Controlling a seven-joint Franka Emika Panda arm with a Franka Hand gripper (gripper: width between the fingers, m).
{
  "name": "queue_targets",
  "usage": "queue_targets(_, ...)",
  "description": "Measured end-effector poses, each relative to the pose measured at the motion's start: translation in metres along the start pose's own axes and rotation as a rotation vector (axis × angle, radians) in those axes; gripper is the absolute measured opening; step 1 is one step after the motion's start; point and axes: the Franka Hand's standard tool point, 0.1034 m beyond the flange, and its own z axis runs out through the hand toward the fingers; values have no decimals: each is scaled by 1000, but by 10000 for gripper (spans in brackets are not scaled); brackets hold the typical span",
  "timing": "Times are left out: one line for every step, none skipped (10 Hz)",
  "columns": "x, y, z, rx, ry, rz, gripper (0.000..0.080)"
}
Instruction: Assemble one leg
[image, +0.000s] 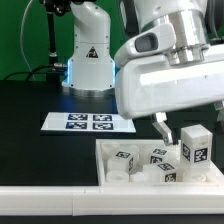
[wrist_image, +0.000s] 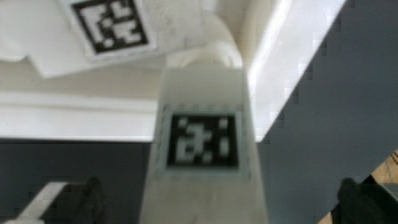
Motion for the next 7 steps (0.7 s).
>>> queue_targets(1, 4, -1, 17, -84, 11, 649)
queue_targets(3, 10, -4, 37, -189, 45, 649)
queue_targets(7, 12, -4, 55, -268, 79, 649)
queue_targets(8, 10, -6, 85, -360, 82, 649)
queue_targets(3, 6, -2, 101, -411, 83, 649)
queue_targets(-5, 0, 5, 120, -470, 87, 649)
queue_targets(-7, -6, 15, 116, -458, 102, 649)
